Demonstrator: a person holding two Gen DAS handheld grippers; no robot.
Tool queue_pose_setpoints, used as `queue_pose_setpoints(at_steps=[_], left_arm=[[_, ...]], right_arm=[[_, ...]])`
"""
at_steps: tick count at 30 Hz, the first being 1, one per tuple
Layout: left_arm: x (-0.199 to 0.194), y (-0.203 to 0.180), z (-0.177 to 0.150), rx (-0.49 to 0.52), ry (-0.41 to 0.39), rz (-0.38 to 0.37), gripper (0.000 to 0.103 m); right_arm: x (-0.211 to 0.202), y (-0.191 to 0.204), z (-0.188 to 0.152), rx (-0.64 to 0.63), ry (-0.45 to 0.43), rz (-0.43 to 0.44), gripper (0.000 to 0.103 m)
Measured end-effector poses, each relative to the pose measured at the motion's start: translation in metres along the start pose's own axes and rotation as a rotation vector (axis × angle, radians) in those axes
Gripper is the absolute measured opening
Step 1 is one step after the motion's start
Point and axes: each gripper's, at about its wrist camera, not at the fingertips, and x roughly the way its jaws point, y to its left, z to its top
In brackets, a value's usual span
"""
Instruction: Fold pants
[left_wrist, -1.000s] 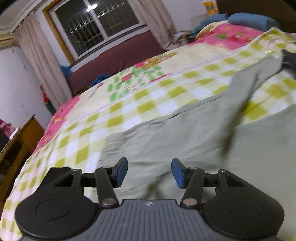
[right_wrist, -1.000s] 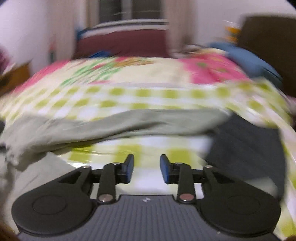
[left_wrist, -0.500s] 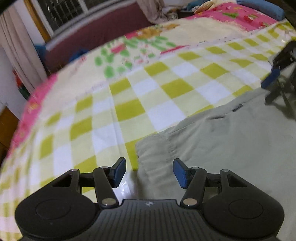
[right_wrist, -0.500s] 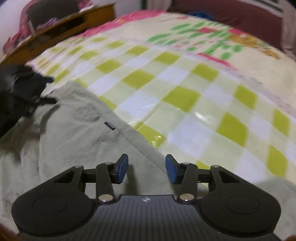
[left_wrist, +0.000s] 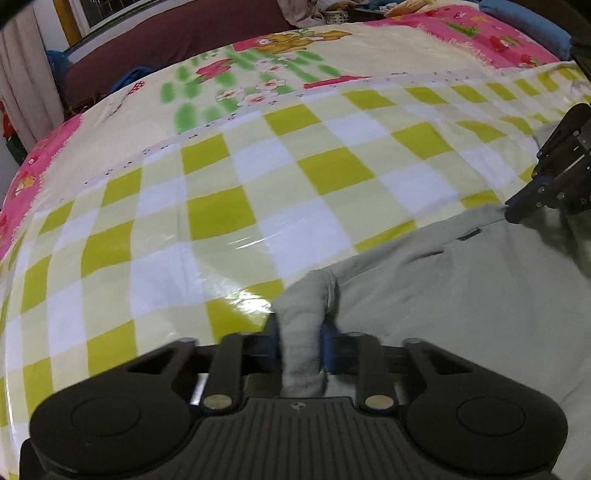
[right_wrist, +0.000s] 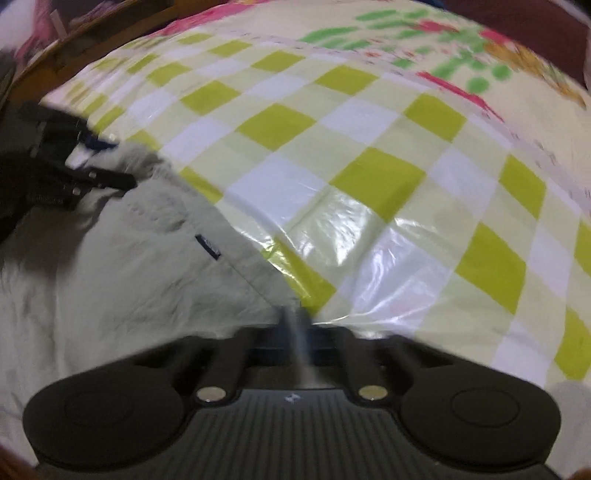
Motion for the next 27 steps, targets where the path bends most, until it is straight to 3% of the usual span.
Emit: queue_pose_setpoints(at_steps=[3, 10, 13, 16, 18, 21, 23, 27], left_arm=[[-0.008, -0.006, 0.003, 0.026, -0.026, 0.049, 0.032], [-0.092, 0.007, 0.011, -0.040, -0.242, 0.120, 0.031], [-0.150, -0.001, -0.008, -0.050, -0.373, 0.145, 0.031], [-0.204, -0.018, -0.054, -0.079, -0.462, 0.129, 0.031], [-0.229, -0.033, -0.093, -0.099, -0.475, 0.107, 0.031], [-0.243, -0.060, -0.154, -0.095, -0.445, 0.112, 0.031], [-0.234, -0.070, -0.186, -0.128, -0.384, 0.108, 0.031], [-0.204, -0.085, -0.234, -0.198, -0.271, 0.102, 0.031]], right_arm=[[-0.012, 0.008, 0.003, -0.019, -0.032, -0.029, 0.002], [-0.101, 0.029, 0.019, -0.019, -0.291, -0.093, 0.002], [-0.153, 0.063, 0.003, -0.064, -0.407, -0.124, 0.002], [-0.192, 0.113, -0.039, -0.098, -0.463, -0.127, 0.002], [-0.205, 0.145, -0.077, -0.110, -0.455, -0.110, 0.002], [-0.200, 0.189, -0.139, -0.103, -0.375, -0.068, 0.002], [-0.171, 0.216, -0.176, -0.109, -0.286, -0.058, 0.002], [-0.112, 0.251, -0.217, -0.088, -0.111, 0.001, 0.002]])
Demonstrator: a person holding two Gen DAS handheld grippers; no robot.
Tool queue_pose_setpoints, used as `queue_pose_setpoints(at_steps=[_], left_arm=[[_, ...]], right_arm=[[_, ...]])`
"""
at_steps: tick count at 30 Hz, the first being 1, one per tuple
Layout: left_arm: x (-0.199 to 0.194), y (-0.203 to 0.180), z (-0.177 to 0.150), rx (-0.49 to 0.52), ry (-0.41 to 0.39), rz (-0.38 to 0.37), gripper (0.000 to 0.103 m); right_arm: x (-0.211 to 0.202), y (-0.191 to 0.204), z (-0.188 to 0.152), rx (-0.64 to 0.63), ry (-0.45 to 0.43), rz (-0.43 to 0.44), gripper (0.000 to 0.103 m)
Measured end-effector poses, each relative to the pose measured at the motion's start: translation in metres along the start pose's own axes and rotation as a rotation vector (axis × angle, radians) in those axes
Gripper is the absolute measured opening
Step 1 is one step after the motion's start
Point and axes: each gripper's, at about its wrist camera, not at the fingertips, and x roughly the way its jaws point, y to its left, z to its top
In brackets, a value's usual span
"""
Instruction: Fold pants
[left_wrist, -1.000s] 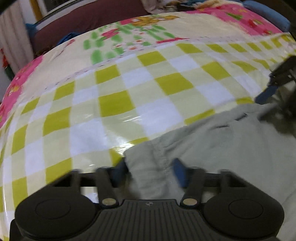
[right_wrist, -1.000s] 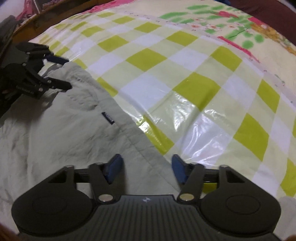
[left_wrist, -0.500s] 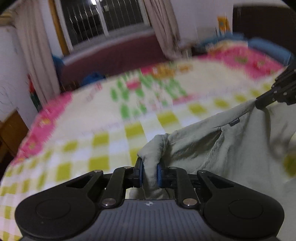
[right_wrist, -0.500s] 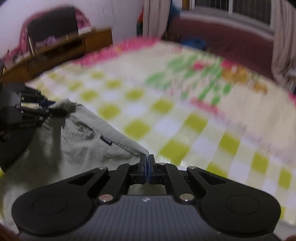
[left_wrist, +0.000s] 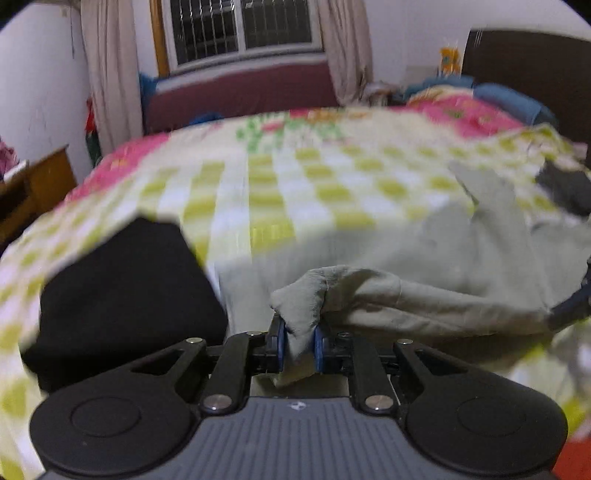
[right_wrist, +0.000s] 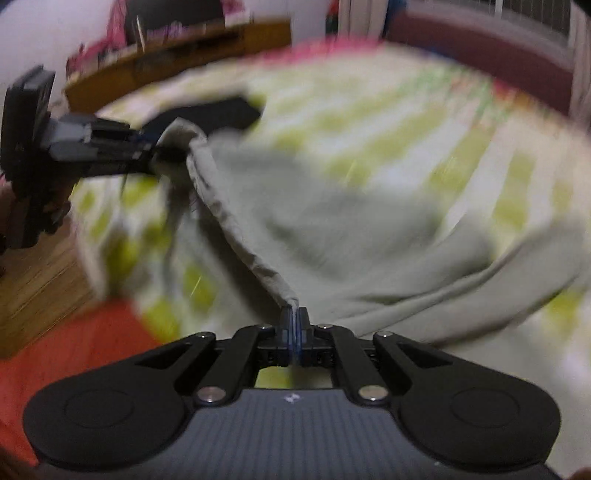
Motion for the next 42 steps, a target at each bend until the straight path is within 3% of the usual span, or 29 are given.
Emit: queue_pose_setpoints(at_steps=[4, 9, 16, 17, 20, 23, 25, 28, 30, 38, 42], left_arm=[[0.000, -0.002, -0.013, -0.017, -0.008, 0.020, 0.032], [-0.001, 0.001, -0.012, 0.018, -0.057, 0.033, 0.032], [0.000, 0.010, 0.028, 0.099, -0.161, 0.079, 0.032], [-0.001, 0.013, 0.035, 0.111, -0.178, 0.090, 0.032], [-0.012, 0.020, 0.052, 0.135, -0.257, 0.135, 0.032], [-0.022, 0.022, 0.041, 0.145, -0.321, 0.191, 0.032], [-0.010, 0.019, 0.018, 0.149, -0.250, 0.192, 0.032], [0.016, 0.007, -0.031, 0.206, -0.082, 0.201, 0.032], [0.018, 0.002, -0.049, 0.217, -0.041, 0.214, 0.033], [-0.008, 0.021, -0.054, 0.099, -0.006, 0.259, 0.033], [-0.021, 0.022, -0.053, 0.030, -0.014, 0.215, 0.033]], right_arm=[[0.017, 0.012, 0.002, -0.031, 0.035, -0.042, 0.004], [0.017, 0.017, 0.013, -0.088, 0.009, -0.078, 0.008], [0.029, 0.030, 0.032, -0.142, -0.039, -0.103, 0.009], [0.029, 0.030, 0.037, -0.143, -0.046, -0.113, 0.003], [0.006, 0.027, 0.051, -0.104, -0.137, -0.127, 0.002], [-0.015, 0.034, 0.052, -0.159, -0.228, -0.184, 0.002], [0.000, 0.037, 0.041, -0.184, -0.182, -0.188, 0.002], [0.041, 0.035, 0.021, -0.136, -0.018, -0.124, 0.003], [0.049, 0.039, 0.012, -0.134, -0.002, -0.126, 0.005], [0.038, 0.038, 0.016, -0.148, -0.027, -0.131, 0.008], [0.026, 0.035, 0.010, -0.119, -0.037, -0.126, 0.011]])
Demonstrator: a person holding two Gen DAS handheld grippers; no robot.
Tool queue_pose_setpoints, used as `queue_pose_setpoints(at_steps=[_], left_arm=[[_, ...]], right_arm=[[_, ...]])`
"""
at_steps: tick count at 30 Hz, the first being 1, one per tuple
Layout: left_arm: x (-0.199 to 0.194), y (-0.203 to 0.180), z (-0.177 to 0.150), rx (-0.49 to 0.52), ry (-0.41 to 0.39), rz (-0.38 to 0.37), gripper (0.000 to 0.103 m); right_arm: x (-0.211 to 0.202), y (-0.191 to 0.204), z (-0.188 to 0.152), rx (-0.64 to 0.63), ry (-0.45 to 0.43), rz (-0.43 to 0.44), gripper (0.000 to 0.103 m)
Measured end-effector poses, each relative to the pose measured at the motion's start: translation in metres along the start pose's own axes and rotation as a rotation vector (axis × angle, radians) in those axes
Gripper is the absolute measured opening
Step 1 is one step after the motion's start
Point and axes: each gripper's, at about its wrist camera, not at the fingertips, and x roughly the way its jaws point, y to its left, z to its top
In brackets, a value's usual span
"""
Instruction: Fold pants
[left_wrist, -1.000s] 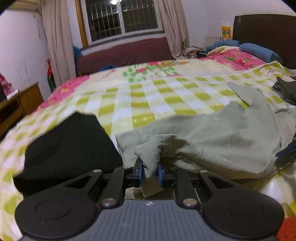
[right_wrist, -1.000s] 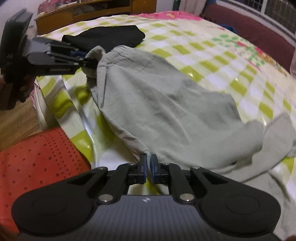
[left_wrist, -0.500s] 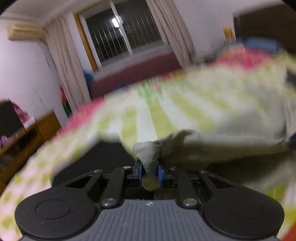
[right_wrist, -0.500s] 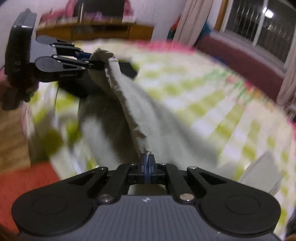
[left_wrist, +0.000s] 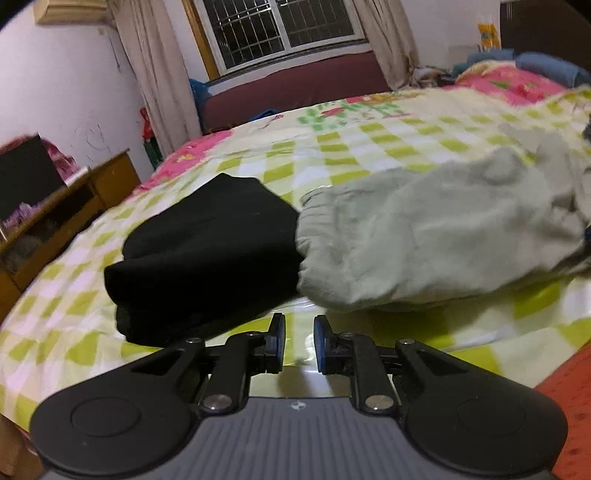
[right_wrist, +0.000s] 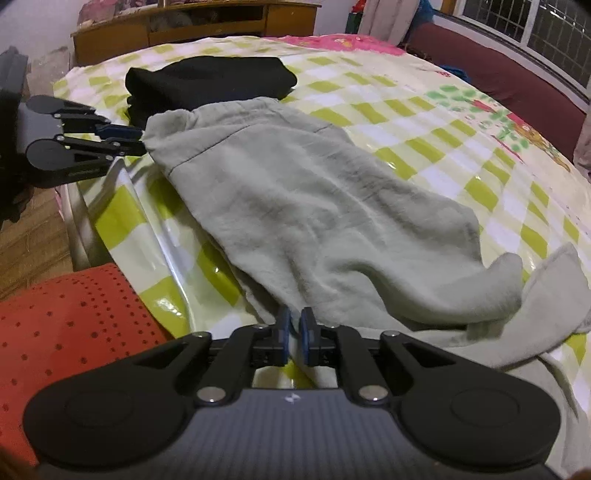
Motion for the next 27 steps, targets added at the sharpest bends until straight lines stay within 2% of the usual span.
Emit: queue_pose_setpoints(at_steps=[3, 5, 6, 9, 12, 15, 17, 19, 22, 27], left_arm=[[-0.006, 0.000, 0.008, -0.072, -0.010, -0.076, 0.033], [-0.007, -0.001, 0.014, -0.110, -0.013, -0.115, 0.034], [-0.007, -0.001, 0.016, -0.126, -0.015, -0.129, 0.034], [-0.009, -0.004, 0.019, -0.148, -0.001, -0.154, 0.039], [-0.008, -0.010, 0.024, -0.143, -0.012, -0.137, 0.042], [-0.002, -0.017, 0.029, -0.143, -0.010, -0.069, 0.042], [-0.003, -0.024, 0.036, -0.116, -0.043, -0.012, 0.042], [-0.008, -0.033, 0.046, -0.084, -0.087, 0.007, 0.042], [-0.008, -0.050, 0.067, -0.055, -0.116, -0.046, 0.044], [0.006, -0.098, 0.095, 0.005, -0.139, -0.207, 0.046]], right_arm=[[-0.011, -0.010, -0.003, 0.017, -0.014, -0.029, 0.013], [-0.019, -0.023, -0.005, 0.052, -0.018, -0.049, 0.021], [-0.023, -0.033, -0.006, 0.098, -0.019, -0.049, 0.025], [-0.035, -0.074, -0.012, 0.264, -0.036, -0.083, 0.025], [-0.039, -0.119, -0.018, 0.436, -0.049, -0.163, 0.026], [-0.030, -0.164, -0.024, 0.599, -0.075, -0.224, 0.026], [-0.022, -0.193, -0.024, 0.681, -0.090, -0.284, 0.026], [-0.017, -0.221, -0.017, 0.738, -0.114, -0.327, 0.026], [0.001, -0.258, 0.000, 0.789, -0.126, -0.343, 0.030], [0.051, -0.311, 0.040, 0.827, -0.111, -0.413, 0.039]])
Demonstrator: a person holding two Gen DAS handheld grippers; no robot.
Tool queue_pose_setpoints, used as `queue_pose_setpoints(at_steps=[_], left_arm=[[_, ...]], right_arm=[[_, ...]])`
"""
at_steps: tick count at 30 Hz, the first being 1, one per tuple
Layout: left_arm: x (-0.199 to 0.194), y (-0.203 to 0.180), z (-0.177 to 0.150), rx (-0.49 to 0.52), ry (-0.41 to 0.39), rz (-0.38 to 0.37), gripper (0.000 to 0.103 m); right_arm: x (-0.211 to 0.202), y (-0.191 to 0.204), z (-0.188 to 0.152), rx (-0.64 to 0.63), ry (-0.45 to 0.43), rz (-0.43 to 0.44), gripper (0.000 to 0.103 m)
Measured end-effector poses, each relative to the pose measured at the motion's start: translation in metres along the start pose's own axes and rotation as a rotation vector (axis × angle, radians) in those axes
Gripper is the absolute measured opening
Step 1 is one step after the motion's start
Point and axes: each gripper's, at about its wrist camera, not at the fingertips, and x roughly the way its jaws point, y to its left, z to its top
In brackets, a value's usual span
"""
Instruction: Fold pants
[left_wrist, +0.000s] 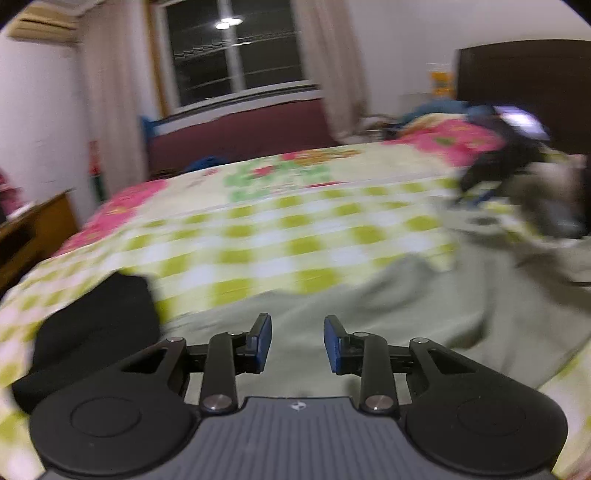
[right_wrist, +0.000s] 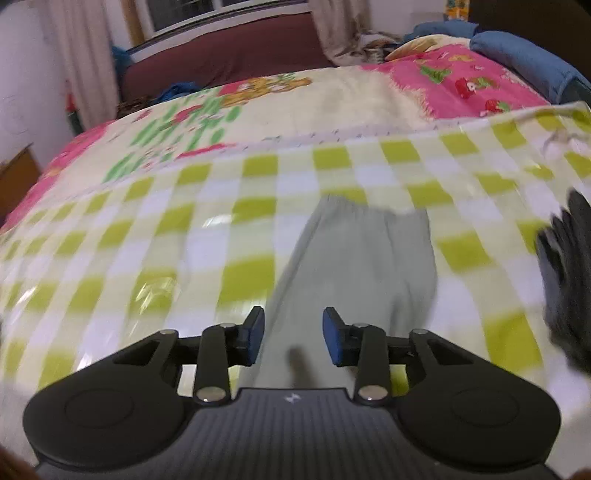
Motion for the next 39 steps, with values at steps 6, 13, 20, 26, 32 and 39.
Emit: queue_pose_setpoints(at_steps=[6, 13, 20, 26, 32, 39], left_arm=[[0.035, -0.059, 0.006, 0.080, 0.017, -0.167, 0.048], [0.035, -0.087, 0.004, 0.120, 0.050, -0.214, 0.048], [0.018, -0.118, 0.017, 0.182, 0.010, -0.248, 0.049], [0.011, -0.174, 0.028, 0.274, -0.033, -0.362, 0.058], [0.024, -0.250, 0.009, 0.458, 0.023, -0.455, 0.061], [0.026, -0.291, -0.013, 0.654, 0.030, -0.415, 0.062]], right_arm=[[0.071, 0.010, 0.018, -0.005, 0.078, -0.128, 0.043], [0.036, -0.058, 0.019, 0.187, 0.031, -0.011, 0.002], [-0.112, -0.156, -0.013, 0.385, -0.160, 0.185, 0.002], [-0.213, -0.244, -0.082, 0.573, -0.265, 0.166, 0.002], [-0.215, -0.297, -0.177, 0.666, -0.124, 0.052, 0.006], [-0.208, -0.326, -0.209, 0.817, -0.182, 0.135, 0.015]])
